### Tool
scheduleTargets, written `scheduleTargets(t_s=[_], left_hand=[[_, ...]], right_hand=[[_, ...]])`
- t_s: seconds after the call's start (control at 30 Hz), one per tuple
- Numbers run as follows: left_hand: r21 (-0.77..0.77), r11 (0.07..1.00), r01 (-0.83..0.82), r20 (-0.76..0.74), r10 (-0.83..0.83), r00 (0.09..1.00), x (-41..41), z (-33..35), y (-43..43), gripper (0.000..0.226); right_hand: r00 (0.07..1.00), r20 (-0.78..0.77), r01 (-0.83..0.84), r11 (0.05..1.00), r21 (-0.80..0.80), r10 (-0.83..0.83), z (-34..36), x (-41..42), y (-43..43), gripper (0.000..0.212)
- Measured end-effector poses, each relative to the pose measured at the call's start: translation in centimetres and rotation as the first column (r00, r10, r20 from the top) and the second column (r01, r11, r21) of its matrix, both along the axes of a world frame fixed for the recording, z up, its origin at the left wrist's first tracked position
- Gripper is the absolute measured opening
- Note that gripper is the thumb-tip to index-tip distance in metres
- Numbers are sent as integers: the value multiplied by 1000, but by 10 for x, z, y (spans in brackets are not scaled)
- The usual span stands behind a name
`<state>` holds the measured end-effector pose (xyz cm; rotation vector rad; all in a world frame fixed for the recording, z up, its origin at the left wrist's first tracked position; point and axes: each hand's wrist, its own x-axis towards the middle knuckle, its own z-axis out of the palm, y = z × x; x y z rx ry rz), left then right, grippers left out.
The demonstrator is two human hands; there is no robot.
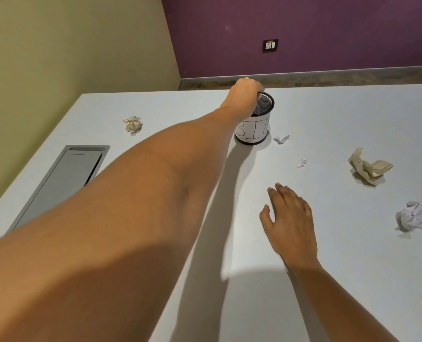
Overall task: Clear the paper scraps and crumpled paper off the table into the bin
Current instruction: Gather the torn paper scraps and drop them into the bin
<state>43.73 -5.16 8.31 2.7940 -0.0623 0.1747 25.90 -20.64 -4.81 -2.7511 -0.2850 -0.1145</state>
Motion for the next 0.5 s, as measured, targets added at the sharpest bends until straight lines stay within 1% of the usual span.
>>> scheduleTargets(t_s=[0.17, 0.27, 0.37, 0.43, 0.5], left_hand=[[-105, 993, 53, 42, -48, 998, -8, 4, 1, 34], [-185, 978, 97, 43, -90, 995, -22, 13, 7, 32], [-241, 961, 134, 36, -129, 991, -58, 18, 22, 29], [-268, 956, 115, 12, -116, 993, -90, 12, 41, 27], [-281, 959, 45, -53, -63, 997, -124, 1, 65, 27]], right_hand=[[1000, -9, -1, 1000, -2, 1, 1, 0, 0, 40], [1000, 0, -3, 1000, -6, 3, 0, 0, 0, 39], [1000, 9, -2, 1000, -1, 2, 1, 0, 1, 39], [1000, 16, -3, 1000, -3, 3, 0, 0, 1, 38], [1000, 18, -5, 1000, -1, 5, 0, 0, 1, 38]])
